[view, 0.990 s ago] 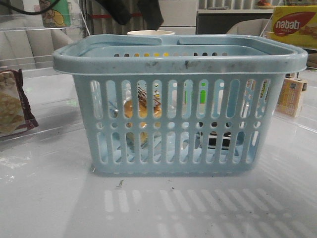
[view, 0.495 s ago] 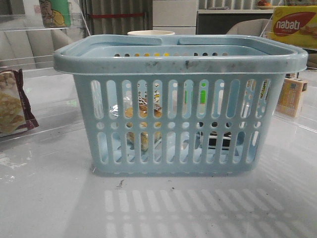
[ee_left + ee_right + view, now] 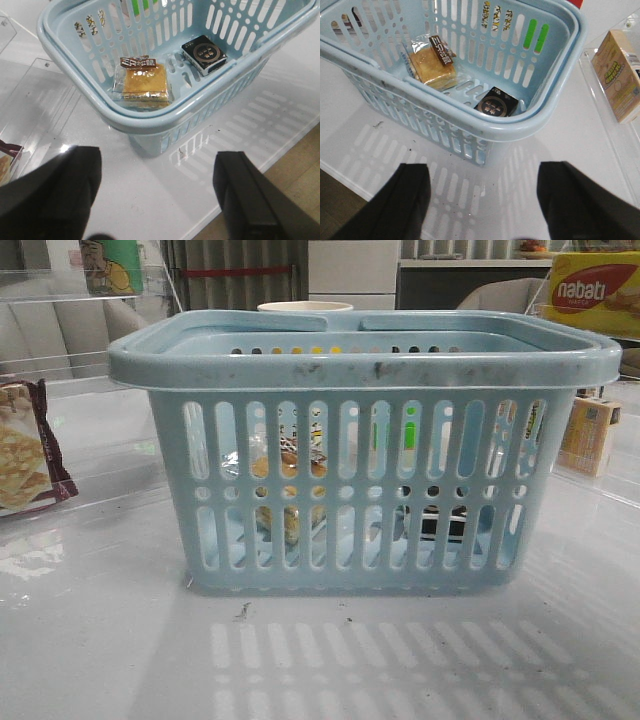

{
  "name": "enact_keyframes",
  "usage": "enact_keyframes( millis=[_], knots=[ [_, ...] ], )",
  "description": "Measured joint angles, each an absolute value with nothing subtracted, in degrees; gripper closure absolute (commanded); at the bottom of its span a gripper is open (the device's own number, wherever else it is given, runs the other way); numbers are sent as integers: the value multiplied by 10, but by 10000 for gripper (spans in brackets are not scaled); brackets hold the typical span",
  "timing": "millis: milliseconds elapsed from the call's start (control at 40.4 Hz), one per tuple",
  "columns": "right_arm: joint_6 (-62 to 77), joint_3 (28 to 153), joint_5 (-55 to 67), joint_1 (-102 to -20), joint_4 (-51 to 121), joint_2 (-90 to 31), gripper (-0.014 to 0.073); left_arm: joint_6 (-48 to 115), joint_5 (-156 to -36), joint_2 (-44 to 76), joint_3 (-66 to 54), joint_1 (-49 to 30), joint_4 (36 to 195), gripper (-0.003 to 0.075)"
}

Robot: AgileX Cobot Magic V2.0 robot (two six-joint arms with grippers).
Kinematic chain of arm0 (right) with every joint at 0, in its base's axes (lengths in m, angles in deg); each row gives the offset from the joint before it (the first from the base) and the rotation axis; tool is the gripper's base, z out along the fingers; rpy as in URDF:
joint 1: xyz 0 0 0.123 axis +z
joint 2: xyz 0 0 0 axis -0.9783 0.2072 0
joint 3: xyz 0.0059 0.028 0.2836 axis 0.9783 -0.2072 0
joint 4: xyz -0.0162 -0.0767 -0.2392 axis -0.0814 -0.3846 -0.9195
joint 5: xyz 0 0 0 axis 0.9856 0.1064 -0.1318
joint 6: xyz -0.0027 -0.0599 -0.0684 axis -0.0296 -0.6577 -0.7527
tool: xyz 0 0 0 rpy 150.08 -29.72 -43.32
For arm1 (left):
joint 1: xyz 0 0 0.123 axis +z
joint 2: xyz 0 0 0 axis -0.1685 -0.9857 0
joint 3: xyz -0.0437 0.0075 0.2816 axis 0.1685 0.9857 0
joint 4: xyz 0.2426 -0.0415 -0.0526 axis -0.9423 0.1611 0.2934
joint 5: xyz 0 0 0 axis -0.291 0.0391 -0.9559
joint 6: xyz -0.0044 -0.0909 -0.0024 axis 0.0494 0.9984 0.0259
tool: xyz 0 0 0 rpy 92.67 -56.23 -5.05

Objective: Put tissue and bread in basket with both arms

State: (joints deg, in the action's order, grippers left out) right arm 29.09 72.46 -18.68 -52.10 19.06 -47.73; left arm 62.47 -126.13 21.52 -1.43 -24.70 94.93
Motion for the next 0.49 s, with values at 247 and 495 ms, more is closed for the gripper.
enact_keyframes(
  millis=[247,495],
  knots=[
    [291,725,-187,-521,191,-477,34,625,-1260,257,22,-247,944,193],
    [291,725,-184,-521,191,-477,34,682,-1259,259,25,-247,899,193]
  ],
)
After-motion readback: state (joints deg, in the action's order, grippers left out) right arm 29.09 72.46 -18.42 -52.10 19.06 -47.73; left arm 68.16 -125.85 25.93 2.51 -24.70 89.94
